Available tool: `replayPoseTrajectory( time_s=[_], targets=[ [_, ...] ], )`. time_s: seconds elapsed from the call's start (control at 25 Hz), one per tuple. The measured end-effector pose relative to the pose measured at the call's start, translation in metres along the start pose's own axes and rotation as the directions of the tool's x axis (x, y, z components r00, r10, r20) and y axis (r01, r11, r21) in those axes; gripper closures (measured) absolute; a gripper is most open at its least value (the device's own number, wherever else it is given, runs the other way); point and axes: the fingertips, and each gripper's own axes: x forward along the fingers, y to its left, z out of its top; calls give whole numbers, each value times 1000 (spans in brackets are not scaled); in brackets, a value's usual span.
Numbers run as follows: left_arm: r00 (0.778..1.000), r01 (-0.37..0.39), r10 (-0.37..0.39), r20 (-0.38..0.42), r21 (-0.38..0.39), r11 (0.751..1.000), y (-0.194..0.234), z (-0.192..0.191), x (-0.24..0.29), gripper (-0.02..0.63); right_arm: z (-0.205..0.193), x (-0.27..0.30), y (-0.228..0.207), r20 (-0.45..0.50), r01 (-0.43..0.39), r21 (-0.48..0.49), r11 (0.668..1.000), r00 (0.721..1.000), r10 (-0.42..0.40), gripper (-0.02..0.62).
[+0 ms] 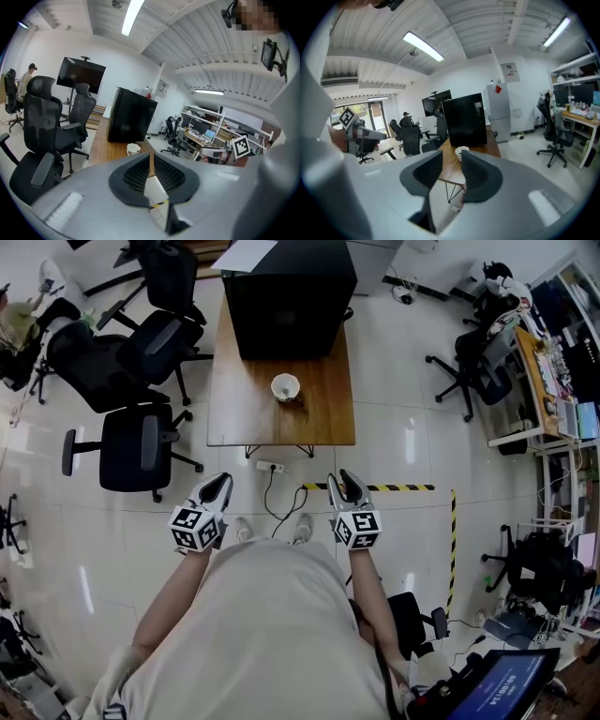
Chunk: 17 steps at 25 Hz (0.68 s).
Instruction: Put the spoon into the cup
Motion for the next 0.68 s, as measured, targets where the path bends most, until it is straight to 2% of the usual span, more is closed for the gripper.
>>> replayPoseTrajectory(
  time_s=[0.68],
  targets=[
    [1000,-19,18,-4,-11,1000,-10,-8,13,601,-7,4,-12,-29,-22,-24,999,999,22,492]
  ],
)
